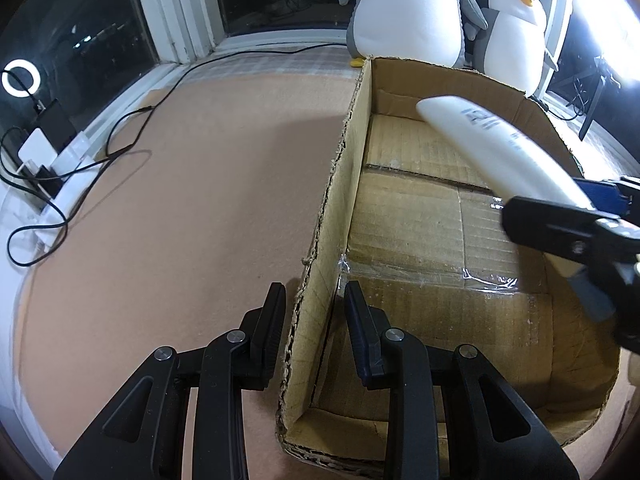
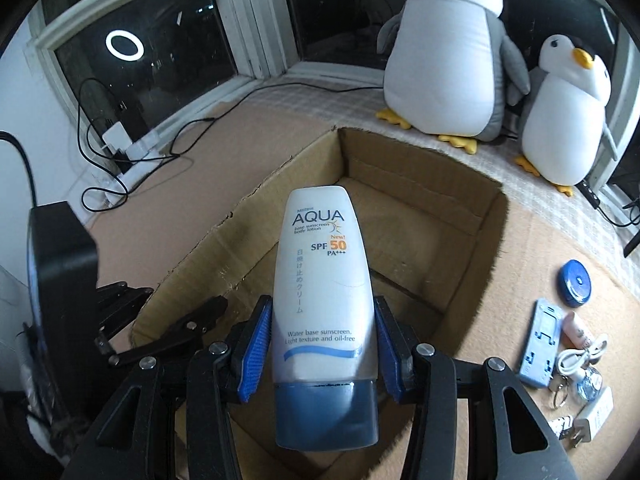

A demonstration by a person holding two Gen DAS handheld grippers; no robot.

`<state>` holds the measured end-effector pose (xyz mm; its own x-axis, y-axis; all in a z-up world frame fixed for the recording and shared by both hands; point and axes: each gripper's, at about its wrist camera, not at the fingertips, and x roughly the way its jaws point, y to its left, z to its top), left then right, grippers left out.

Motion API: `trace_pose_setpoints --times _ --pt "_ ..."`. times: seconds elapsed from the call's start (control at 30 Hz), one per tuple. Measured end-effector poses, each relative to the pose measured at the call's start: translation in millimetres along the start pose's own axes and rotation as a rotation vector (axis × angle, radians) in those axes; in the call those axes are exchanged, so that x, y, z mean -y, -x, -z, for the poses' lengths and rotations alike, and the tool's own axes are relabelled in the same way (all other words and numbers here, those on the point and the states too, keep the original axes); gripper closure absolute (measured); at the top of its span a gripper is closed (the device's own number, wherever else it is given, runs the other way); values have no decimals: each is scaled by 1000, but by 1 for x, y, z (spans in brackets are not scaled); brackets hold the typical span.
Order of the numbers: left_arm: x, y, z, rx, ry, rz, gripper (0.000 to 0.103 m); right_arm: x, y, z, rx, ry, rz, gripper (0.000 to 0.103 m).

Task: Organize rigid objects
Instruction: 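Carry the sunscreen tube with the right gripper over the box and lower it, then open the right gripper to release the tube into the box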

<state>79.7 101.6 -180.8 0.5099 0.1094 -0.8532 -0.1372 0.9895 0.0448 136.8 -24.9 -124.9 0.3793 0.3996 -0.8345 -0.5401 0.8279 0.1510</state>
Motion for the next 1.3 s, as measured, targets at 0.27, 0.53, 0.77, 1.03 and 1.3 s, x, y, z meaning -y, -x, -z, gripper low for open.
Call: trace_pose_setpoints --times 0.27,0.53,0.77,1.03,1.3 --pt "0 -1 -1 0 5 3 74 -7 -19 1 -48 6 2 58" --pt "1 0 0 3 3 -1 74 -2 -16 1 -31 -31 -17 43" --pt "1 -1 0 4 2 -1 74 -5 -7 1 -12 -25 -27 43" --pt "1 0 1 4 -2 -6 74 4 23 6 47 -60 -26 43" --pt "2 0 0 5 -7 -10 74 44 66 27 108 -158 20 43"
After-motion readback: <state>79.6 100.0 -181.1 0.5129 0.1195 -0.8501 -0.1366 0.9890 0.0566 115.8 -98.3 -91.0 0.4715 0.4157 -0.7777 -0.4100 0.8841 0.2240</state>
